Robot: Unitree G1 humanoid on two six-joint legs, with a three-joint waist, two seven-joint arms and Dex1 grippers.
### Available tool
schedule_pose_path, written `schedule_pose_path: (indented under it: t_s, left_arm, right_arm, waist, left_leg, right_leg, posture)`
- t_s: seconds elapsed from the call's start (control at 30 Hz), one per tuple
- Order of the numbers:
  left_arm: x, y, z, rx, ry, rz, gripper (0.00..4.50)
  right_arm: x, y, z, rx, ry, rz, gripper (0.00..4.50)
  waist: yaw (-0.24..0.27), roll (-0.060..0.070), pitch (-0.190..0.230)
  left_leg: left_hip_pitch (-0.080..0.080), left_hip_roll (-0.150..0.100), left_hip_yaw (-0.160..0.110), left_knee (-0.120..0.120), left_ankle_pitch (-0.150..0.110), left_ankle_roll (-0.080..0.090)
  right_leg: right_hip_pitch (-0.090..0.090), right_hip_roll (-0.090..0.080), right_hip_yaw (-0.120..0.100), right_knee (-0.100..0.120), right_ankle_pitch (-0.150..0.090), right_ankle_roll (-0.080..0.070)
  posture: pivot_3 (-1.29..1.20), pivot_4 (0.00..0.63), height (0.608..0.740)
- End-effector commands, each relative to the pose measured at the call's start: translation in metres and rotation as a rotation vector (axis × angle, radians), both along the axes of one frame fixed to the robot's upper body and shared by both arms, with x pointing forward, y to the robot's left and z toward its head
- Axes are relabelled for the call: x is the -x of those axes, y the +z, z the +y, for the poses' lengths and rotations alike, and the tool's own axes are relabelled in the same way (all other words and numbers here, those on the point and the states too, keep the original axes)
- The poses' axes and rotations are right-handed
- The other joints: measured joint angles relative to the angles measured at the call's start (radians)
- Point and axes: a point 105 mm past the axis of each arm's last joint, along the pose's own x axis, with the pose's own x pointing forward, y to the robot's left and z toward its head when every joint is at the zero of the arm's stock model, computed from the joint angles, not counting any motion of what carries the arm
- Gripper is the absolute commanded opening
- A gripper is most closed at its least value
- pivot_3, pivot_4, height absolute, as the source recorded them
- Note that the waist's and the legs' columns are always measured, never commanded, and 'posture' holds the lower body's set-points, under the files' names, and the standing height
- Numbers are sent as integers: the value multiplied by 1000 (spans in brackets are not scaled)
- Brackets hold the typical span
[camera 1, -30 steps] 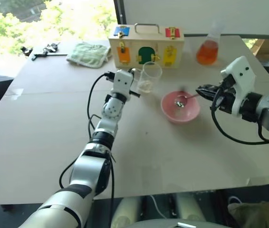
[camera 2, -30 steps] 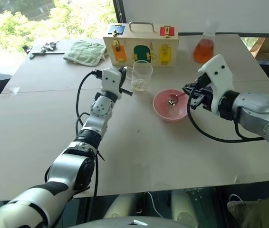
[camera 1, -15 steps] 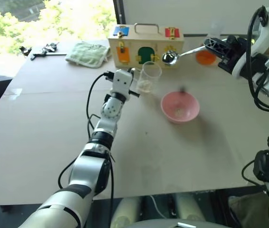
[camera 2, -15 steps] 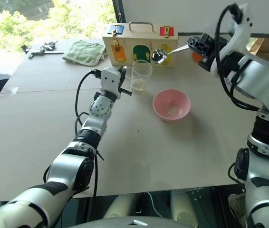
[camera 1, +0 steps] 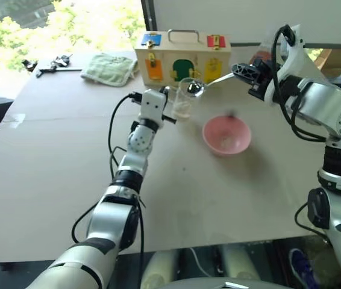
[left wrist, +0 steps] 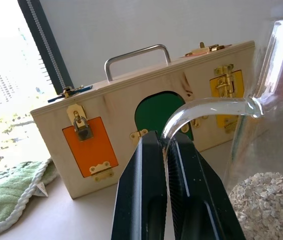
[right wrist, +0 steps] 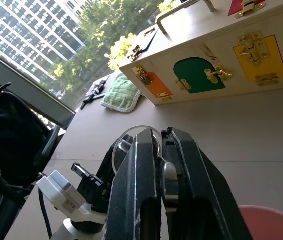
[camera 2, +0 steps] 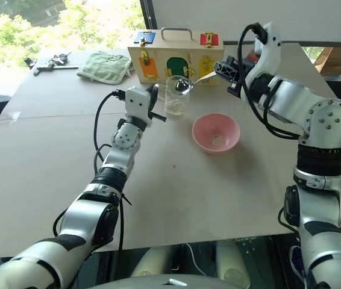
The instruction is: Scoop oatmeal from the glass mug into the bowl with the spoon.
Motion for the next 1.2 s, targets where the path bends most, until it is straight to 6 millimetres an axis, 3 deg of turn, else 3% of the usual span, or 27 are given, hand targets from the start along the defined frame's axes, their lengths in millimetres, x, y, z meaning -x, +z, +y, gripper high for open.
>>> schedule_pose_path:
  t_s: [0.03,0.13,0.3,0.53,0.7,0.9,1.0,1.1,1.2]
  left_arm:
    - [8,20,2,22,-16,-75,0]
    - [8,20,8,32,0,-68,0]
    - [9,19,13,32,14,-60,0]
    - [18,21,44,78,59,-39,0]
    - [47,13,64,218,12,57,0]
    - [71,-3,92,338,127,150,0]
    - [75,-13,95,376,156,186,0]
    - [75,-19,91,380,159,207,0]
    - [75,-23,91,377,165,218,1007]
  right_arm:
    - [1,20,7,-16,25,-80,729]
    - [1,23,11,-18,44,-97,1860]
    - [7,34,13,-52,79,-141,4361]
    - [32,34,-6,-81,145,-211,4361]
    - [59,-2,-32,-9,123,-208,4361]
    - [74,-62,-51,190,52,-135,4361]
    - [75,-88,-60,197,7,-92,4361]
    - [74,-98,-64,194,-20,-87,4361]
    - [74,-104,-64,212,-27,-94,4436]
  waist:
    - [-4,0,0]
    - [-7,0,0]
    - [-6,0,0]
    - [-5,0,0]
    - [-6,0,0]
    - [0,0,-1]
    - [4,0,-2]
    - [8,0,-2]
    - [12,0,-2]
  left_leg:
    - [0,0,0,0,0,0]
    - [0,0,0,0,0,0]
    - [0,0,0,0,0,0]
    - [0,0,0,0,0,0]
    - [0,0,-1,-1,0,1]
    - [2,0,-1,0,0,0]
    - [4,0,-1,1,0,0]
    - [4,0,-1,2,0,0]
    - [4,0,-1,2,0,0]
  right_leg:
    - [0,0,0,0,0,0]
    - [0,0,0,1,0,0]
    - [-1,0,0,0,0,0]
    - [-1,0,0,0,0,0]
    - [0,0,0,-1,0,0]
    - [2,1,0,0,0,0]
    - [5,1,-1,0,0,0]
    - [5,1,-1,0,0,1]
    - [5,1,-1,0,0,1]
  posture:
    - [0,150,740]
    - [0,150,740]
    - [0,150,740]
    - [0,150,740]
    - [0,150,740]
    - [0,150,740]
    - [0,150,740]
    - [0,150,740]
    - [0,150,740]
